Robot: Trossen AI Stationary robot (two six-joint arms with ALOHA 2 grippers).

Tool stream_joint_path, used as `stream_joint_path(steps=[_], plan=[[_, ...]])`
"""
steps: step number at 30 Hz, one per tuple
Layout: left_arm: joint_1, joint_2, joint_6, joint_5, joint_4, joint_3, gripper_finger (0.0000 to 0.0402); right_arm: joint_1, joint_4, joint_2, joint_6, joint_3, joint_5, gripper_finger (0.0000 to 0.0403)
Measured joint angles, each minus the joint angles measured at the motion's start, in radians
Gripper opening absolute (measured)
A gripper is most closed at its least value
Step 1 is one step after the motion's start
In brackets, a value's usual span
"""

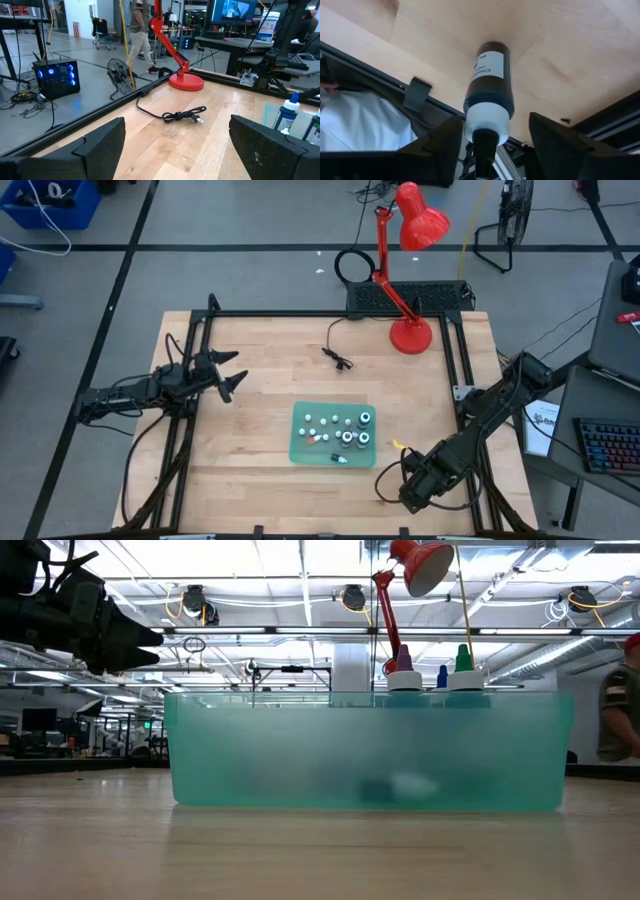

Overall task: Pick & Place food coloring
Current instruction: Put the big black food coloring bottle into the light blue bin

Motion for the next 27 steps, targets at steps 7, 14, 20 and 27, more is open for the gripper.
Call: stream_joint_path(steps=[7, 14, 20, 27], plan=[[0.0, 0.0, 0.0, 0.0, 0.0, 0.0, 0.0353, 0.0, 0.001, 0.0, -0.033, 0.0, 0.0, 0.0132], [0.0, 0.0, 0.0, 0.0, 0.0, 0.0, 0.0353, -0.008, -0.017, -0.012, -0.212, 0.0, 0.067, 0.0107], [0.0, 0.0, 0.0, 0.0, 0.0, 0.0, 0.0353, -0.033, 0.008, -0.089, -0.34, 0.03, 0.26, 0.0107], [0.0, 0.0, 0.0, 0.0, 0.0, 0.0, 0.0353, -0.069, 0.039, -0.158, -0.561, 0.13, 0.453, 0.0107]])
